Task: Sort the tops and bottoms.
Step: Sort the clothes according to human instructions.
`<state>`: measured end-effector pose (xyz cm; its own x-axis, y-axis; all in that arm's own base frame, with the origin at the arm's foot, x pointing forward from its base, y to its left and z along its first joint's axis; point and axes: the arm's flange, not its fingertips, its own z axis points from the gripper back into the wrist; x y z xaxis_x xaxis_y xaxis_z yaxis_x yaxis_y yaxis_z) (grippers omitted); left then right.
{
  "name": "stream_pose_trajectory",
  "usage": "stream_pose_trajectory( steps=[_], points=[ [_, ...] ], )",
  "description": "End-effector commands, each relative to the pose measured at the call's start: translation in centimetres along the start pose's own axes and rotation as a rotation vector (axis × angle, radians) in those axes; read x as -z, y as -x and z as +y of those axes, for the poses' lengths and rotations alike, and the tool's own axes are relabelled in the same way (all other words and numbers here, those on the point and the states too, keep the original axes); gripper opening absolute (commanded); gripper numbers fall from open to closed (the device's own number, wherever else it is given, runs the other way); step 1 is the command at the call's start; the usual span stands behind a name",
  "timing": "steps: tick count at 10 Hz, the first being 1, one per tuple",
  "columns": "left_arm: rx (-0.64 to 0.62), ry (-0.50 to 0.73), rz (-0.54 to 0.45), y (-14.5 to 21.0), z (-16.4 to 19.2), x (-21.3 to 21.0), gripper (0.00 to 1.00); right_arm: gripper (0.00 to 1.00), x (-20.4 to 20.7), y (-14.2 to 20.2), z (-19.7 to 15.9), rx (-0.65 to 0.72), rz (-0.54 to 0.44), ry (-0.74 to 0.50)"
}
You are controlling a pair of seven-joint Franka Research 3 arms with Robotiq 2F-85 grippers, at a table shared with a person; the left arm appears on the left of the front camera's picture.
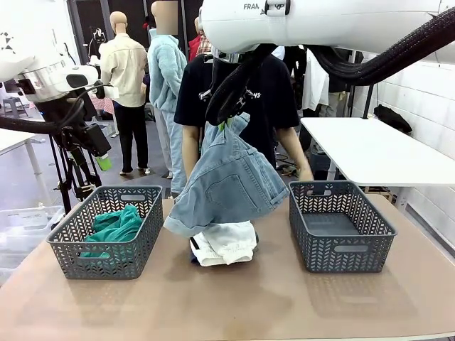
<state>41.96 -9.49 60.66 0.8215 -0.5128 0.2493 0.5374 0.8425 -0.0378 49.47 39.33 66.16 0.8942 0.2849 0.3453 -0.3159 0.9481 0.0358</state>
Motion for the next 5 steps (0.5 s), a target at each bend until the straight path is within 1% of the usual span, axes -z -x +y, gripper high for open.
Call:
stream_pose_trajectory(
  steps=[1, 5],
  points=[
    [0.015, 0.025, -0.004, 0.17, 0.16, -0.09, 1.00, 0.00, -0.46, 0.04, -0.09, 0.000, -0.011, -0.018],
    [0.015, 0.025, -0.004, 0.17, 0.16, -0.09, 1.00, 0.00, -0.46, 0.04, -0.09, 0.000, -0.011, -0.018]
  ],
)
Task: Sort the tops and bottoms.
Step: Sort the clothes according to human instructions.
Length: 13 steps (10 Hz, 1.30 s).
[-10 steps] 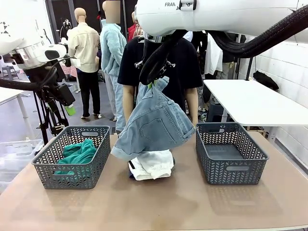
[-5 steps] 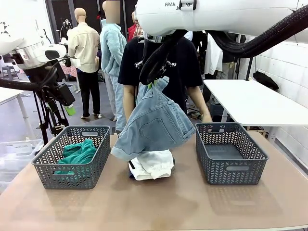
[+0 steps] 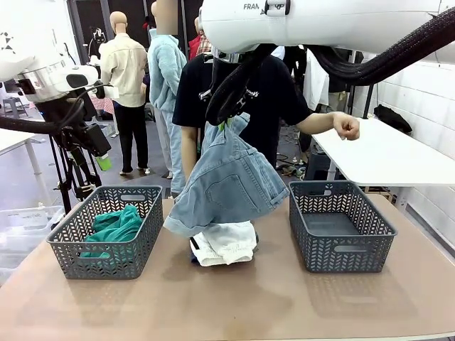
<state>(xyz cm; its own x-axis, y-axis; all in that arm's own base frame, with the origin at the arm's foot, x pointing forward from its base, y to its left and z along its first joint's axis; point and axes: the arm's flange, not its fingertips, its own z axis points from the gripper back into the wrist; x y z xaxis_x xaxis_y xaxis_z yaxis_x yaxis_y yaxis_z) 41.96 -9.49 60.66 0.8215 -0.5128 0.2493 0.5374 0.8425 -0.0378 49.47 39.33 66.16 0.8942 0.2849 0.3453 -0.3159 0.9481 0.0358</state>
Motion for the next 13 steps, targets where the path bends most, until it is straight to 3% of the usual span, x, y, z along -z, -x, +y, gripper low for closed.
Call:
stream_pose_trajectory(
  steps=[1, 13],
  points=[
    [0.015, 0.025, -0.004, 0.17, 0.16, -0.09, 1.00, 0.00, -0.46, 0.04, -0.09, 0.000, -0.011, -0.018],
    [0.015, 0.025, -0.004, 0.17, 0.16, -0.09, 1.00, 0.00, 0.00, 0.00, 0.00, 0.000, 0.000, 0.000]
  ],
)
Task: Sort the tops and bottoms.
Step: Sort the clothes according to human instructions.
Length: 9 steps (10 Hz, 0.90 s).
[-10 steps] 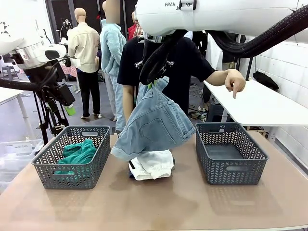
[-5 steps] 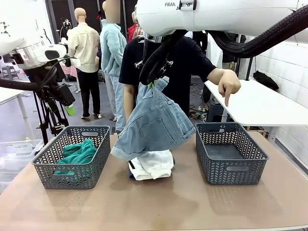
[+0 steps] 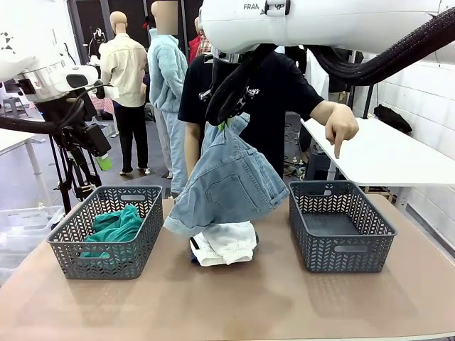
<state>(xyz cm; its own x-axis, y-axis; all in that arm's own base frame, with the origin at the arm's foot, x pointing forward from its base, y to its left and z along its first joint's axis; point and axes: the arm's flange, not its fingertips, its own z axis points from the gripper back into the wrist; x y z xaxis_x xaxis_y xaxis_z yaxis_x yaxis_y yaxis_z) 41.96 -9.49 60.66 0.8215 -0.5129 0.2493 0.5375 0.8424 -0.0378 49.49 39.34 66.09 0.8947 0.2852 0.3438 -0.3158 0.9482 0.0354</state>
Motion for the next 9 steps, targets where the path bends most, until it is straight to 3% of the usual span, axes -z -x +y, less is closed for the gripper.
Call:
stream_pose_trajectory(
  steps=[1, 4, 7, 9],
  points=[
    [0.015, 0.025, -0.004, 0.2, 0.2, -0.1, 1.00, 0.00, -2.0, 0.0, -0.5, -0.010, -0.027, 0.013],
    [0.015, 0.025, -0.004, 0.2, 0.2, -0.1, 1.00, 0.00, -10.5, -0.9, -5.7, 0.075, -0.196, 0.079],
    [0.015, 0.025, -0.004, 0.2, 0.2, -0.1, 1.00, 0.00, -15.0, -0.1, -11.7, 0.175, -0.195, 0.192],
    [0.015, 0.025, -0.004, 0.2, 0.2, -0.1, 1.00, 0.00, -15.2, 0.3, -16.2, 0.281, -0.165, 0.224]
  ],
)
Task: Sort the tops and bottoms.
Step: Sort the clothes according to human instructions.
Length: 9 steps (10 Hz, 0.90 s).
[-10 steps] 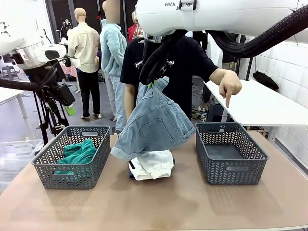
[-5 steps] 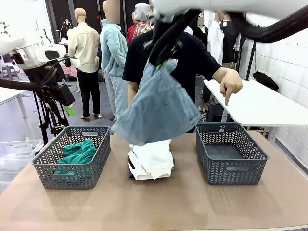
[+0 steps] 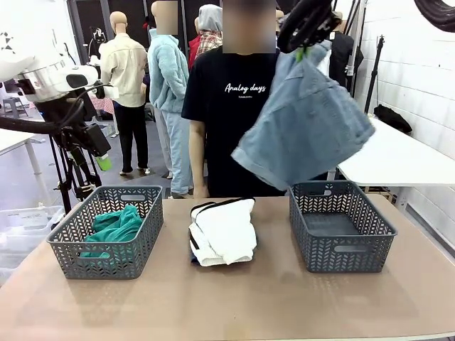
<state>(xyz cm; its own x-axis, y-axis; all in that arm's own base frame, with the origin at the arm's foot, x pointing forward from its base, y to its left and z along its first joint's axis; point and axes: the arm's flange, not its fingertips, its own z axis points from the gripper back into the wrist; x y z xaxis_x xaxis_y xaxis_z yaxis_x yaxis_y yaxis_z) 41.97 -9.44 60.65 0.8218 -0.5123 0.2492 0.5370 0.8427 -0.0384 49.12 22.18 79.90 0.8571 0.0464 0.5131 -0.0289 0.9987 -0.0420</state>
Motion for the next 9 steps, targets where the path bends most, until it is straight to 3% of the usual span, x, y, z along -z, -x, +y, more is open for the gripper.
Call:
stream_pose_trajectory(
  steps=[1, 2, 3, 7, 9],
  points=[
    [0.015, 0.025, -0.004, 0.1, 0.1, -0.1, 1.00, 0.00, 1.4, -0.3, -2.5, 0.109, 0.048, 0.048],
    [0.015, 0.025, -0.004, 0.1, 0.1, -0.1, 1.00, 0.00, 2.8, -0.5, -4.3, 0.201, 0.066, 0.069],
    [0.015, 0.025, -0.004, 0.1, 0.1, -0.1, 1.00, 0.00, 1.0, -0.4, -2.2, 0.044, 0.028, 0.031],
    [0.015, 0.025, -0.004, 0.1, 0.1, -0.1, 1.00, 0.00, 1.9, -0.2, -2.6, 0.071, 0.051, 0.044],
    [0.015, 0.025, -0.004, 0.1, 0.1, -0.1, 1.00, 0.00, 3.7, -3.0, -4.5, 0.092, 0.084, 0.158]
  ],
)
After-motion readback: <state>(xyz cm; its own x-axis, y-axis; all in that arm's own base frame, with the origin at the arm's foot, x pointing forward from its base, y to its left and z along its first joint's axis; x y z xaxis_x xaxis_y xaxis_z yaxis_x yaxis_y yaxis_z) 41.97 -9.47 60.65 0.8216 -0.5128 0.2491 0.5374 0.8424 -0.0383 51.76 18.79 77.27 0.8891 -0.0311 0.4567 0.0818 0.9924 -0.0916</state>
